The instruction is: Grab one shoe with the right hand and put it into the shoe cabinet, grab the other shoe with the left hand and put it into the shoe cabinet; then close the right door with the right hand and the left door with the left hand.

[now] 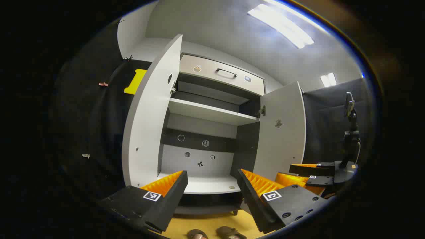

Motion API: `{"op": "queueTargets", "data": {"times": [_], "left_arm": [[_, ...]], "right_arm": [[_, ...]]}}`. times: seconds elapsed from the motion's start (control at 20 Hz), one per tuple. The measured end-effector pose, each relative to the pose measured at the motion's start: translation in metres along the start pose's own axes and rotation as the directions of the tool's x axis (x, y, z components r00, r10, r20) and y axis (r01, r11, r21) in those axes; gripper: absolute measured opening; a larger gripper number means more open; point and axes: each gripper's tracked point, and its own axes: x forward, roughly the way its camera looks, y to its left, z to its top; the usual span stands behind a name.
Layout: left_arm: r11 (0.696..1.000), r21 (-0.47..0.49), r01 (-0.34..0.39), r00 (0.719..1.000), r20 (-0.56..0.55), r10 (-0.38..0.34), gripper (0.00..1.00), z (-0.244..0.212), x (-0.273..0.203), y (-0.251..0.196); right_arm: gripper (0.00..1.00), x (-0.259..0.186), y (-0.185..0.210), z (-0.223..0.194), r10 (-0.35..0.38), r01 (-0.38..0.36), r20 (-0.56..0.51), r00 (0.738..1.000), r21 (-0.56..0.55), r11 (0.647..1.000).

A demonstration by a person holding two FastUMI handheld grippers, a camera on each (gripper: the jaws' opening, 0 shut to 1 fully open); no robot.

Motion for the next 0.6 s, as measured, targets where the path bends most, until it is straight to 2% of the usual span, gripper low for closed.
{"op": "queueTargets", "data": {"times": [0.2,0.4,0.6], "left_arm": [[0.999,0.039,-0.025,1.0,-0.009,0.026,0.95,-0.0051,0.0041,0.0093],[0.999,0.052,-0.009,1.0,0.01,0.008,0.95,-0.0014,0.0047,0.0037],[0.994,0.107,-0.019,1.0,-0.005,0.02,0.95,-0.0065,0.0062,0.0045]], "right_arm": [[0.97,0.0009,-0.003,-0.0005,-0.011,0.011,0.001,1.0,0.003,1.0],[0.97,0.0022,-0.0048,-0.0047,-0.015,0.015,-0.01,1.0,0.002,1.0],[0.97,0.0017,-0.0055,-0.0046,-0.016,0.017,-0.007,1.0,0.007,1.0]]}}
